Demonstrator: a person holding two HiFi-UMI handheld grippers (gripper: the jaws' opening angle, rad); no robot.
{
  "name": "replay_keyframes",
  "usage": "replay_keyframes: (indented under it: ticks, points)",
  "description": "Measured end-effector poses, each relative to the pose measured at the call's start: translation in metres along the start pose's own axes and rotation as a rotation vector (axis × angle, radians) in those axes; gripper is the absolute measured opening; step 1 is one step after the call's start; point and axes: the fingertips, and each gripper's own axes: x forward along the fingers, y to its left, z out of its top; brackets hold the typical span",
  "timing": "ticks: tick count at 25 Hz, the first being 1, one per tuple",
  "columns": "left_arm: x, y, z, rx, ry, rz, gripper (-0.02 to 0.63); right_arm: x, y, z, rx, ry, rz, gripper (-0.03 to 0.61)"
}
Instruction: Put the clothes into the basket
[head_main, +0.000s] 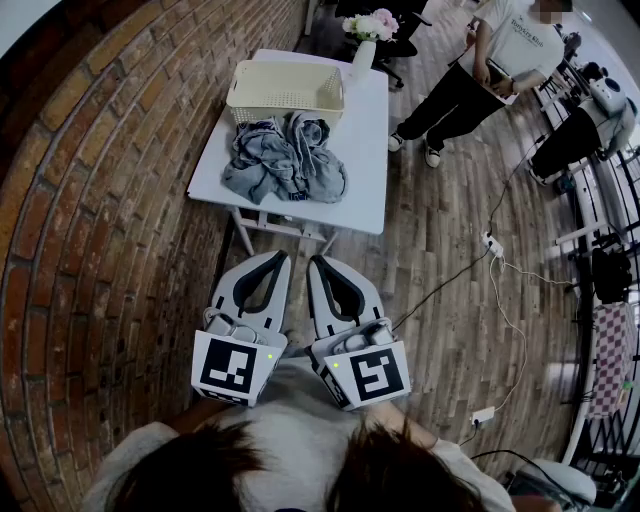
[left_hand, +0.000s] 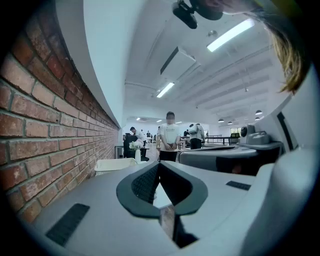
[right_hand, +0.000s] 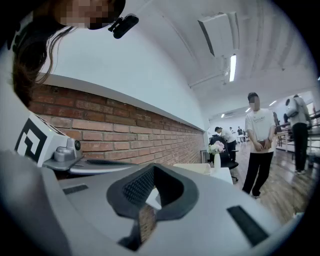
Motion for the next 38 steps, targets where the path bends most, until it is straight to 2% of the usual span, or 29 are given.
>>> replay_keyframes:
  ticks: [11,17,28,38]
  points:
    - [0.009,-0.008,-0.003,-0.015,0.019,0.004,0.008,-0.002,-0.011,-0.003,-0.001,0.010,0.011,0.005]
    - [0.019,-0.016,-0.003,-0.017,0.024,0.012,0.008,-0.005,-0.026,-0.002,0.051,-0.005,0.015,0.006]
    - [0.027,-0.013,-0.012,-0.039,0.037,0.080,0.008,-0.005,-0.045,-0.012,0.045,0.009,0.036,0.006]
    - [0.030,-0.008,-0.008,-0.025,0.023,0.111,0.008,-0.002,-0.050,-0.010,0.041,0.006,0.044,0.006]
